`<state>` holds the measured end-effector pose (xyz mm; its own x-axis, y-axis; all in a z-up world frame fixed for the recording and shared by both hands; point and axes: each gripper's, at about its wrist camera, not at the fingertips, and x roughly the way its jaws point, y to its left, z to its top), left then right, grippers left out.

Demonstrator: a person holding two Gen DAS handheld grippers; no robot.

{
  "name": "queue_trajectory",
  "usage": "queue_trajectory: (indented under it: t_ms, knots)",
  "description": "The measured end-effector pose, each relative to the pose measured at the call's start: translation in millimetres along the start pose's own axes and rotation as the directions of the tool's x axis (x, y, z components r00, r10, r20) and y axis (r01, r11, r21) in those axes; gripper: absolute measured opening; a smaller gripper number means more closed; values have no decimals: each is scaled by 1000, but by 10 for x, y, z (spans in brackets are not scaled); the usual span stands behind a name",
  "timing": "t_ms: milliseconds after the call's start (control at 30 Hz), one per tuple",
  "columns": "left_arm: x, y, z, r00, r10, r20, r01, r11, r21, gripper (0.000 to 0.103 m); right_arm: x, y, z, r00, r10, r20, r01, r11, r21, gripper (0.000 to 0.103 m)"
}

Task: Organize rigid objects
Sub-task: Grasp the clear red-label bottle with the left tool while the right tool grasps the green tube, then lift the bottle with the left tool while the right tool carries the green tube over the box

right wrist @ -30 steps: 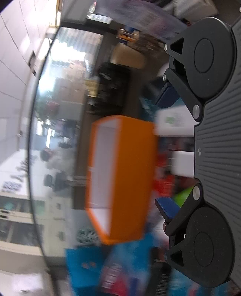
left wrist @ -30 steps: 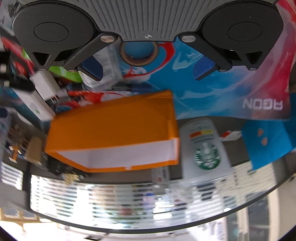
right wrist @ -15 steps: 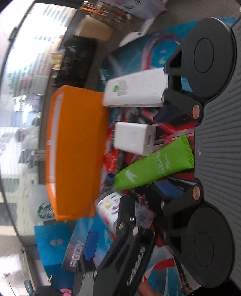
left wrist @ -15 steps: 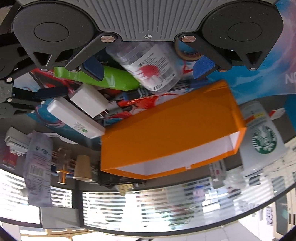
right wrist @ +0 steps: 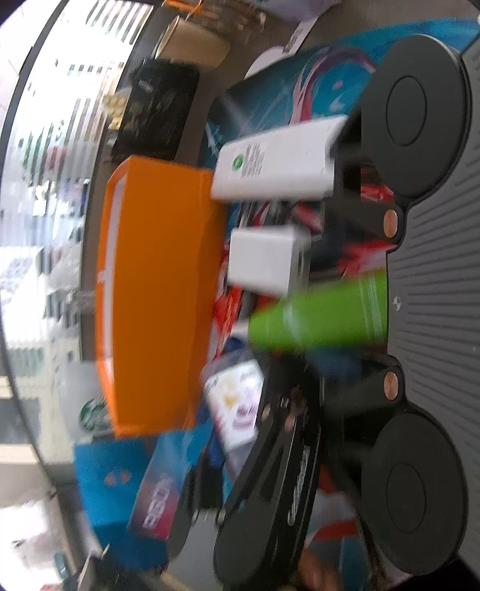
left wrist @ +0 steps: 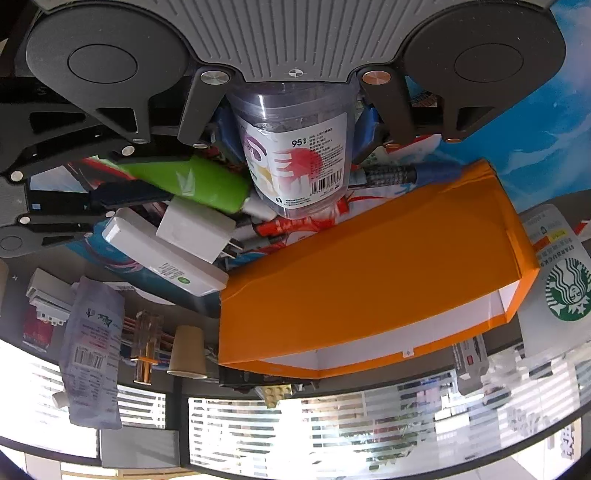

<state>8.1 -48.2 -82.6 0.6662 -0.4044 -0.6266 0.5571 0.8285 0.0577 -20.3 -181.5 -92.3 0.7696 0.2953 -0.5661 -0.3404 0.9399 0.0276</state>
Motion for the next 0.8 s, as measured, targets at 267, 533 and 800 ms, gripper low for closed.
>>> queue_trajectory:
  t_ms: [267, 533, 800]
  knots:
    - [-131, 185, 96, 999, -20, 34, 22, 998, -53, 60, -33, -216, 58, 997, 66, 26, -70, 983, 171, 31]
    - [-301, 280, 212, 997, 3, 80, 2, 997, -71, 60, -168, -178, 202, 989, 123, 77, -137, 968, 209, 31]
    - [-428, 358, 308, 992, 50, 115, -40, 996, -81, 61, -234, -60, 369, 988, 84, 130, -103, 984, 145, 31]
